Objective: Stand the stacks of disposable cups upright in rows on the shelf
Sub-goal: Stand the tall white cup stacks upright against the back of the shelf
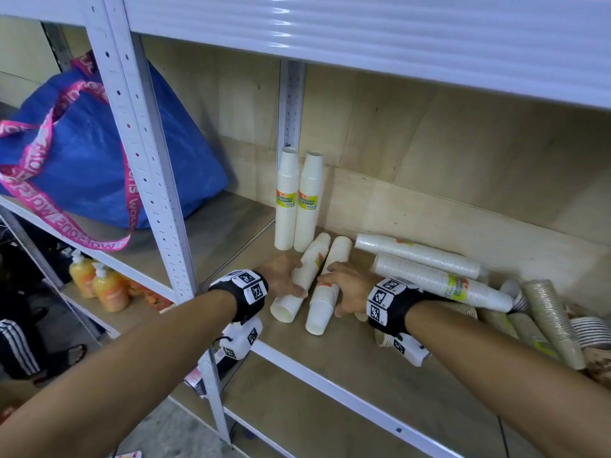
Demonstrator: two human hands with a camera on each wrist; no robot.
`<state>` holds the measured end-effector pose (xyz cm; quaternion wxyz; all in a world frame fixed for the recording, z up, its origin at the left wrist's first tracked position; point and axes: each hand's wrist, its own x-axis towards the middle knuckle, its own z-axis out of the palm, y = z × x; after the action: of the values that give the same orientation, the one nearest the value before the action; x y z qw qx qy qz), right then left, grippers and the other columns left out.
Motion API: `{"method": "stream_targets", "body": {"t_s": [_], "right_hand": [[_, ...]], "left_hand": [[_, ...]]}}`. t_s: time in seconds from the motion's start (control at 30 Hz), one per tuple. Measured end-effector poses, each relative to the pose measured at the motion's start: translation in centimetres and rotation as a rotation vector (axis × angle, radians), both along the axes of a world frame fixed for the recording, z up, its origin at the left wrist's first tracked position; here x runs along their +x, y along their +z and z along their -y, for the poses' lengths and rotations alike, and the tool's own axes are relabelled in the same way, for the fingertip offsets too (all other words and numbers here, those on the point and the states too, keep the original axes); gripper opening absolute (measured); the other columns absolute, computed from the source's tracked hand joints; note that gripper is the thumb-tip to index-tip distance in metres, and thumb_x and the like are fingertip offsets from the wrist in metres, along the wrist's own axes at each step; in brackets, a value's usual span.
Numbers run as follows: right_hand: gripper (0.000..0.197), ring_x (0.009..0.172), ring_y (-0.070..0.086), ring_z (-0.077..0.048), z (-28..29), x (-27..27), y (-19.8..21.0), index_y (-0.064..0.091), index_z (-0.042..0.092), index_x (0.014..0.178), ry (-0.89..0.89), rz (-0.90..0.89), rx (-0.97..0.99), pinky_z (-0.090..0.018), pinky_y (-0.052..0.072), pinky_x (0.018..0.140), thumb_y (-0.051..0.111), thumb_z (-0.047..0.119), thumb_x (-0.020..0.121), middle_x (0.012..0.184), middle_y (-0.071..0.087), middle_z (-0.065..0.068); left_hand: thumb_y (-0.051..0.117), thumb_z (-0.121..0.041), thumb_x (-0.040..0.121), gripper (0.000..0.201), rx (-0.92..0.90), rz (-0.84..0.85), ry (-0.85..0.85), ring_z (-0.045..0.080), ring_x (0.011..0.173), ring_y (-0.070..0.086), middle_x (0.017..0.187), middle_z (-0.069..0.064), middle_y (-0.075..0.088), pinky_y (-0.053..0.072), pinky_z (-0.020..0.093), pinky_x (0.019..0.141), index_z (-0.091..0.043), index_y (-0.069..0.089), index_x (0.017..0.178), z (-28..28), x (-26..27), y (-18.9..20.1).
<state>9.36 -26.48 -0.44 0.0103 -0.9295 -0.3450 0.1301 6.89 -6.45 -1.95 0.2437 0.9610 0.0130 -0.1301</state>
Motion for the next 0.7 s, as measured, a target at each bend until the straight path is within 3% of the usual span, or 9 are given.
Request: {"method": "stream_targets", "body": {"t_s": [0.1,0.27,0.4,0.53,0.7], "right_hand": [[0.077,0.123,0.043,-0.022,0.0,-0.1,-0.6,0.049,0.024,0.138,0.008,0.004,0.006,-0.044,0.044,0.099,0.08,0.029,0.068,0.131,0.044,-0.003],[0.077,0.123,0.042,-0.02,-0.2,0.0,-1.6,0.045,0.029,0.14,0.034,0.03,0.013,-0.047,0.048,0.094,0.076,0.036,0.069,0.131,0.042,0.0],[0.075,0.126,0.039,-0.02,-0.4,0.4,-1.9,0.045,0.029,0.14,0.071,0.046,0.002,-0.04,0.044,0.097,0.074,0.042,0.073,0.135,0.042,0.0],[0.07,0.122,0.04,-0.017,-1.1,0.3,-1.7,0.049,0.028,0.138,0.099,0.058,0.017,-0.032,0.036,0.091,0.072,0.049,0.076,0.13,0.045,0.001],[0.066,0.117,0.042,-0.018,-2.0,0.4,-1.9,0.051,0.027,0.134,0.143,0.086,-0.009,-0.036,0.039,0.094,0.071,0.047,0.075,0.126,0.049,0.001]], "left_hand": [[0.078,-0.055,0.068,0.095,0.033,-0.006,-0.009,0.02,0.124,0.051,0.141,-0.002,0.048,0.044,0.036,0.101,-0.028,0.035,0.148,0.0,0.1,-0.9],[0.079,-0.042,0.075,0.09,0.025,0.003,-0.018,0.021,0.125,0.05,0.14,0.001,0.048,0.044,0.033,0.1,-0.025,0.033,0.15,-0.1,0.5,-1.3],[0.077,-0.034,0.078,0.085,0.041,0.01,-0.033,0.022,0.125,0.051,0.142,0.002,0.048,0.043,0.029,0.097,-0.024,0.034,0.15,-1.1,0.7,-1.2],[0.076,-0.026,0.078,0.082,0.071,0.014,-0.036,0.021,0.125,0.051,0.143,0.003,0.049,0.042,0.027,0.098,-0.02,0.036,0.15,-2.8,0.8,-0.8],[0.076,-0.029,0.077,0.083,0.122,-0.013,-0.045,0.022,0.127,0.048,0.144,0.002,0.046,0.041,0.032,0.104,-0.021,0.036,0.149,-3.9,1.4,-0.7]]}}
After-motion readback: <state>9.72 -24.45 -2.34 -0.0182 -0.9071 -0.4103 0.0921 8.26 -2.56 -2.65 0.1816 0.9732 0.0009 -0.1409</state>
